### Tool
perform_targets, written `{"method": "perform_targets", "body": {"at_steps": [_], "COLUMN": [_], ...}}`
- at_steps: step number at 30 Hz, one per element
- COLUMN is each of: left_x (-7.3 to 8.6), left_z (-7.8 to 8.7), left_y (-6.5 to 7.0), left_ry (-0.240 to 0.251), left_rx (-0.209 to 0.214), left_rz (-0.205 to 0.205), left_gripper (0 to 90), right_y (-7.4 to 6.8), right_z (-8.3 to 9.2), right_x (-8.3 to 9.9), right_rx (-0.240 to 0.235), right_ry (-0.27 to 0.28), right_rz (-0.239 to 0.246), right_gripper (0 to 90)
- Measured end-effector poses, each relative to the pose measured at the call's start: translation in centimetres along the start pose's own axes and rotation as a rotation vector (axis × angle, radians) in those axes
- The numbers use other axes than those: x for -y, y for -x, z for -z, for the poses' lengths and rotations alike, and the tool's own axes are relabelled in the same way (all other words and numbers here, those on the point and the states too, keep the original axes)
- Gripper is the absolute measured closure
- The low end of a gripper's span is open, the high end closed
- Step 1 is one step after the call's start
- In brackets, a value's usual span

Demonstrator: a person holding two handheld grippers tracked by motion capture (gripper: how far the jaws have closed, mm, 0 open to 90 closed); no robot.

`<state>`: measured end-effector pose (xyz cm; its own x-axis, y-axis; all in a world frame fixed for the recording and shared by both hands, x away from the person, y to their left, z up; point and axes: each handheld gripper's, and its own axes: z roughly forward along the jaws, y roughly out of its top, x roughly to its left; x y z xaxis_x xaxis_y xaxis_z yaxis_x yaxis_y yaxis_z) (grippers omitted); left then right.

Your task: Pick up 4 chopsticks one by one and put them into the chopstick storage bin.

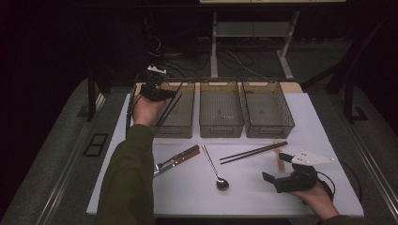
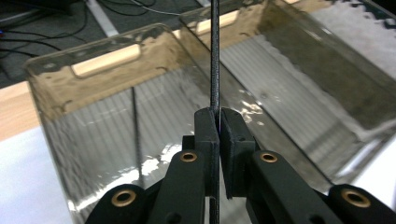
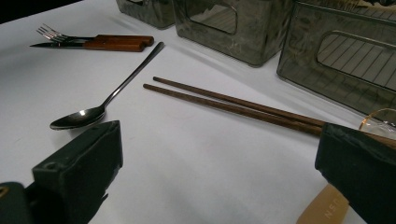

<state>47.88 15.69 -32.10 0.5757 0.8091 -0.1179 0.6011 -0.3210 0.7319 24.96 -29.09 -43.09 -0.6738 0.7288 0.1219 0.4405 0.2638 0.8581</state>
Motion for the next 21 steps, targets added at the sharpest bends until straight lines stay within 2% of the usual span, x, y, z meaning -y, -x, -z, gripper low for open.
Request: {"method": "perform_targets", "body": {"at_steps": [3, 5, 10, 14, 18, 21], "left_x": [-0.1, 0.0, 0.5, 1.0, 1.9, 2.6], "left_z": [-0.3, -0.6, -1.2, -1.8, -2.6, -3.0], "left_y": [-0.7, -1.2, -1.9, -2.1, -2.2, -2.3], "left_ry": [-0.010, 0.001, -0.008, -0.014, -0.041, -0.053], "left_rx": [-0.020, -0.022, -0.034, -0.031, -0.038, -0.036], "left_rz": [0.002, 0.010, 0.011, 0.008, -0.003, 0.008], "left_gripper": [85.9, 85.9, 85.9, 85.9, 85.8, 85.8], "right_y": [0.0, 0.0, 0.0, 0.0, 0.0, 0.0], "right_z": [0.0, 0.0, 0.0, -0.1, -0.1, -0.1], "right_x": [0.0, 0.0, 0.0, 0.0, 0.0, 0.0], "right_rx": [-0.002, -0.004, -0.007, -0.007, -0.008, -0.008], "right_ry": [0.000, 0.001, 0.000, -0.002, -0.002, -0.003], "right_rz": [0.001, 0.003, 0.007, 0.005, 0.005, 0.005], "right_gripper": [1.0, 1.0, 1.0, 1.0, 1.0, 1.0]}}
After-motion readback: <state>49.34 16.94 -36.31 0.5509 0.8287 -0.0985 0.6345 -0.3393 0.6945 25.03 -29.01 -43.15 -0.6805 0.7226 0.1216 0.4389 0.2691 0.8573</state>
